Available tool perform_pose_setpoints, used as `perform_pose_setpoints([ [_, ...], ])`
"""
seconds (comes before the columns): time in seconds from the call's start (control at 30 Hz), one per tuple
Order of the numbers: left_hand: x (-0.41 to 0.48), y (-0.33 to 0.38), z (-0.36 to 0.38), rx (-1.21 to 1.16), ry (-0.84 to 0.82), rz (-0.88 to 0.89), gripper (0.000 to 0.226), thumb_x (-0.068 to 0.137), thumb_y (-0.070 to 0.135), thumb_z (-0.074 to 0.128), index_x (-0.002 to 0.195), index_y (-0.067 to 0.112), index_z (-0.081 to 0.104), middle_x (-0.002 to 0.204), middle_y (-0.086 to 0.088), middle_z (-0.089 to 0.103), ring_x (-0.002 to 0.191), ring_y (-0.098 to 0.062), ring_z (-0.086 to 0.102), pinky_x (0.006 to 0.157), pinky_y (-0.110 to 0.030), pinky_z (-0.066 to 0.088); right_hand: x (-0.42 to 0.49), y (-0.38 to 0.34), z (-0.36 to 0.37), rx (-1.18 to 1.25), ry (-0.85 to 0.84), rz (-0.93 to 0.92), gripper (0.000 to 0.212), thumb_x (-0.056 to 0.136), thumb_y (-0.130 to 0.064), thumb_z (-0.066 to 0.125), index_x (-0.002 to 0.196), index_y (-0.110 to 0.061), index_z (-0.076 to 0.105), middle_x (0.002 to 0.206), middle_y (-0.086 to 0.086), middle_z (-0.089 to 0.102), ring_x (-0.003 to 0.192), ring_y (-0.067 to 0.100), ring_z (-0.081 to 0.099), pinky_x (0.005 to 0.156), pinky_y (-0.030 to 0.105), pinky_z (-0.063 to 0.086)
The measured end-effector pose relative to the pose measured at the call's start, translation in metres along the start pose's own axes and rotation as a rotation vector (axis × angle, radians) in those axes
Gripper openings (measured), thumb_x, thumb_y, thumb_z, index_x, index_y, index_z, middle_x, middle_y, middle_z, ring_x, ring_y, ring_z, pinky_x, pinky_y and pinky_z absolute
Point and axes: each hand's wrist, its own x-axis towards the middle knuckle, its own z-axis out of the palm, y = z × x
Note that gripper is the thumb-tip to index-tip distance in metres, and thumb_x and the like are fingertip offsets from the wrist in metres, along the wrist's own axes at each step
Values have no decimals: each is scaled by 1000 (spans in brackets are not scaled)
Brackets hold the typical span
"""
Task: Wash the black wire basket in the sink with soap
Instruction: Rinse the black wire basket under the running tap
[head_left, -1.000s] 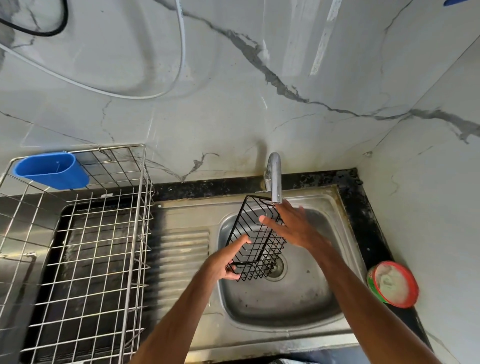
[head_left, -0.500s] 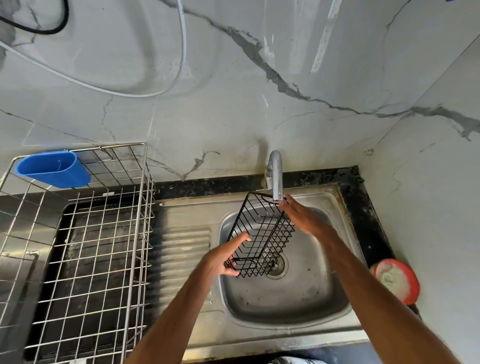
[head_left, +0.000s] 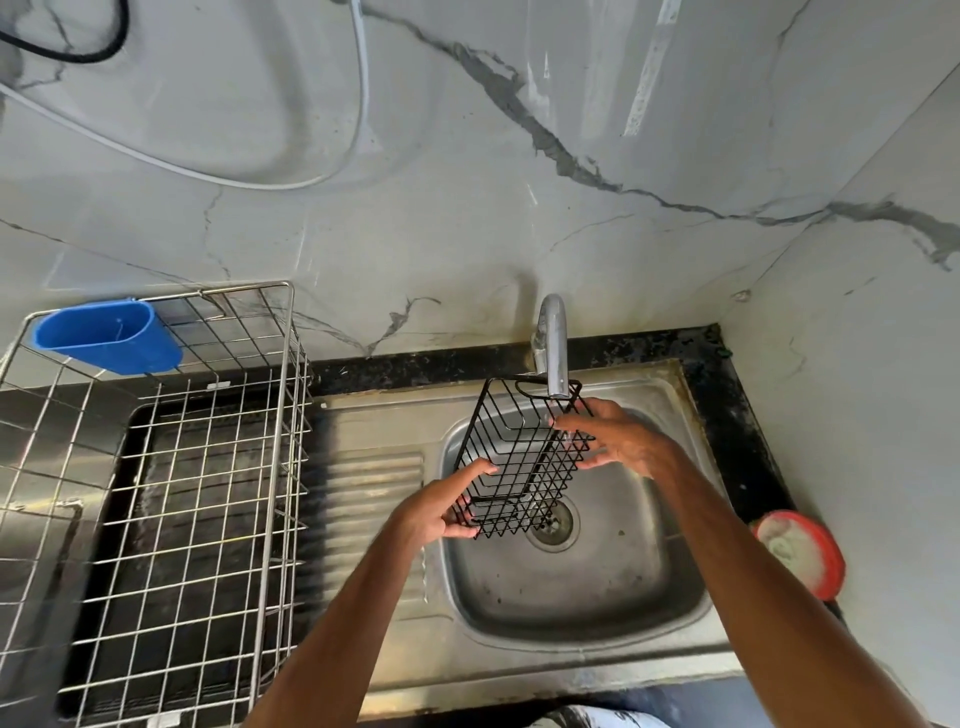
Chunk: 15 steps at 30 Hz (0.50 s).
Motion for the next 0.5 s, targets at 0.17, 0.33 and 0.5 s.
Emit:
perform_pose_setpoints([
  [0.17,2,-4,0,-14,-46,-37,108,75,52,87,160,16,32,161,-35,19,145,-53,34,102,-59,54,-3,-9,6,-266,85,29,85,80,-60,74,149,-20,43,144,7,56,75,17,76,58,14,45],
  [0.33,5,6,-1,-1,-45,19,79,100,44,62,161,11,26,165,-33,16,146,-53,33,110,-63,46,-14,-22,21,-385,160,57,79,92,-42,69,154,-10,32,144,16,54,78,18,68,29,4,29],
  [0.5,-4,45,12,94,42,180,67,103,52,52,156,15,39,158,-24,39,134,-39,52,103,-57,49,0,-12,33,-435,253,16,90,81,-45,77,152,-10,33,129,16,56,103,24,61,58,13,56],
])
